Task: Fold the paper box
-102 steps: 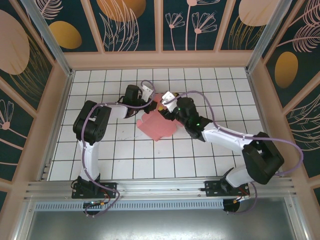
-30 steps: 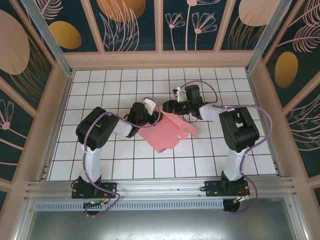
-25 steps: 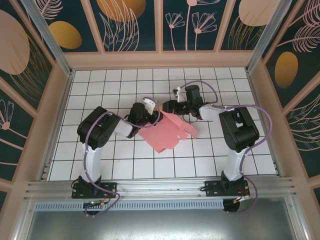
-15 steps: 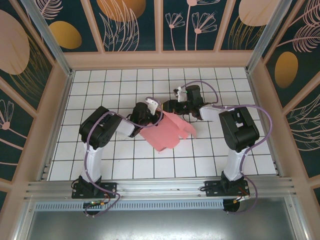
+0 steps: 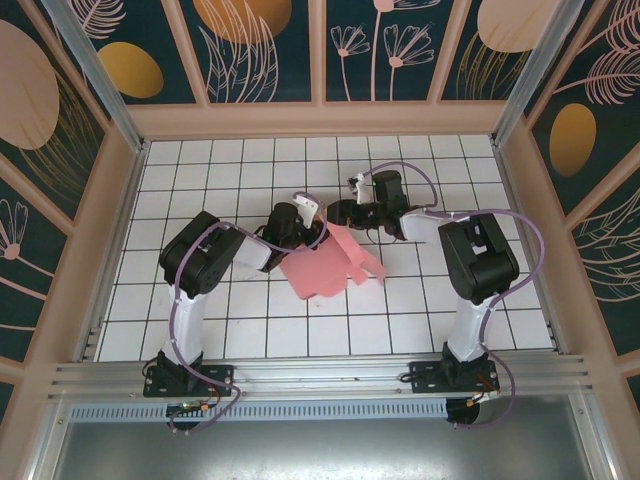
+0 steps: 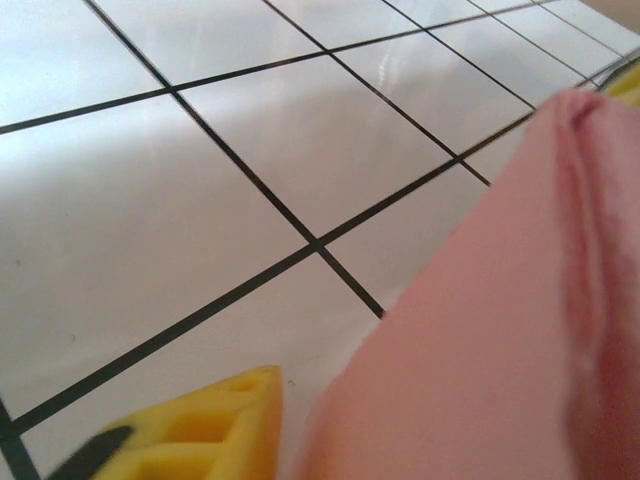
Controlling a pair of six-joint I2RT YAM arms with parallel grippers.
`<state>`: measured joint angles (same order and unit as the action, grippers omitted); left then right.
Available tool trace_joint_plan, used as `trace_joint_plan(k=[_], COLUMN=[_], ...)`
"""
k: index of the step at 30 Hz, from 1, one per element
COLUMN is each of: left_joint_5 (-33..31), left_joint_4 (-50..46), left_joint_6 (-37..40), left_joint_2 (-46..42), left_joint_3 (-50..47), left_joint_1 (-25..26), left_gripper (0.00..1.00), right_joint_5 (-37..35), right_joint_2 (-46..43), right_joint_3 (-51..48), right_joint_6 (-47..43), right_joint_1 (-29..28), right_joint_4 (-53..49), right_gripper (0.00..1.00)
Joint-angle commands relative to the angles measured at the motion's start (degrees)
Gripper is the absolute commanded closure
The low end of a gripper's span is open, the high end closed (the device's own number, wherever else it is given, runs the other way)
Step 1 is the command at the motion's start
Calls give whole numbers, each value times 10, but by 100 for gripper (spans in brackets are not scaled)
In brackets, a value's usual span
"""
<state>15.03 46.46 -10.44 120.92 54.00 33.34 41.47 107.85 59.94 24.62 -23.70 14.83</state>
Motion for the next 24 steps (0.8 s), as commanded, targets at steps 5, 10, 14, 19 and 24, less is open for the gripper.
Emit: trace_joint_plan(k=[5, 10, 14, 19, 24], left_joint_5=[7, -1, -14, -3, 25], left_joint_4=[-8, -4, -1, -46, -41], left_joint_6=[-7, -9, -1, 4, 1], left_joint_2=[9, -1, -15, -15, -8], left_joint_3=[11, 1, -10, 14, 36], left_joint_1=[1, 0, 0, 0, 0], left_gripper=[100, 71, 66, 75, 100], right_joint_5=[0, 0, 1, 5, 7], right_joint_2=[9, 10, 14, 15, 16], right_joint_3=[-16, -16, -16, -16, -10], right_joint_6=[3, 8, 10, 9, 2], right_joint_1=[-3, 2, 2, 3, -1], right_joint_4=[-20, -20, -19, -16, -22], right_gripper=[44, 44, 44, 45, 44])
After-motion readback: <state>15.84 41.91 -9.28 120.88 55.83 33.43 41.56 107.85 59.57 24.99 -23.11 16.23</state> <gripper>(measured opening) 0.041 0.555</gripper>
